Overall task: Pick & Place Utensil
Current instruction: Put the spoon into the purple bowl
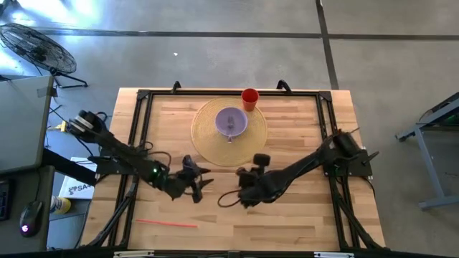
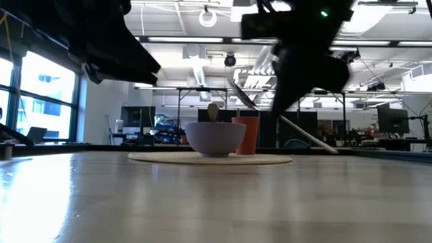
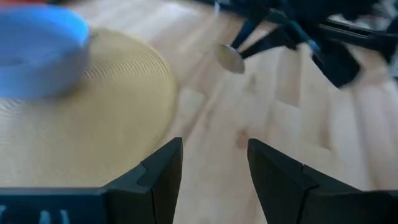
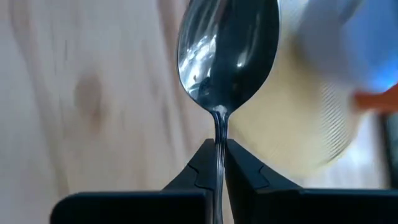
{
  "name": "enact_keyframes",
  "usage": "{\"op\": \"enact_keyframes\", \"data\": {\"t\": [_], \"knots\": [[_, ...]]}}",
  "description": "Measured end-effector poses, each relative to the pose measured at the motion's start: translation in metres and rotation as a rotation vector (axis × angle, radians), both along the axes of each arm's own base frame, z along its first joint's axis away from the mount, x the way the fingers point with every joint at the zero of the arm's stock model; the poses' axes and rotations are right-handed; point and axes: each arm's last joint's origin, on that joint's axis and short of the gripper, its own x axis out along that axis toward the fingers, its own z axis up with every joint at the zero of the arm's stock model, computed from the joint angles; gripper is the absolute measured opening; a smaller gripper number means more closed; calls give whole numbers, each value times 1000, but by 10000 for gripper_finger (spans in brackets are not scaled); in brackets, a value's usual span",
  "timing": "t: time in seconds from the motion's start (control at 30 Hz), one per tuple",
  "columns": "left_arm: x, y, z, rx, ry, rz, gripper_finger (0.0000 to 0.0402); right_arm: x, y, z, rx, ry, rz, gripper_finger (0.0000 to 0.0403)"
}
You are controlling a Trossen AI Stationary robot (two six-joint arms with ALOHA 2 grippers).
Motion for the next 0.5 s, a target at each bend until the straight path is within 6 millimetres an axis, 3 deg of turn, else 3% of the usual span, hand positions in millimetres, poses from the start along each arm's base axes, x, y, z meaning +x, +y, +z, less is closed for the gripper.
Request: {"op": "enact_keyframes", "data": {"t": [0.2, 0.5], "knots": [[14, -6, -14, 223, -53, 81, 178, 19, 11, 3, -224, -90, 38, 5], [28, -13, -13, 290, -195, 144, 178, 26, 15, 8, -403, -247, 15, 8]]}}
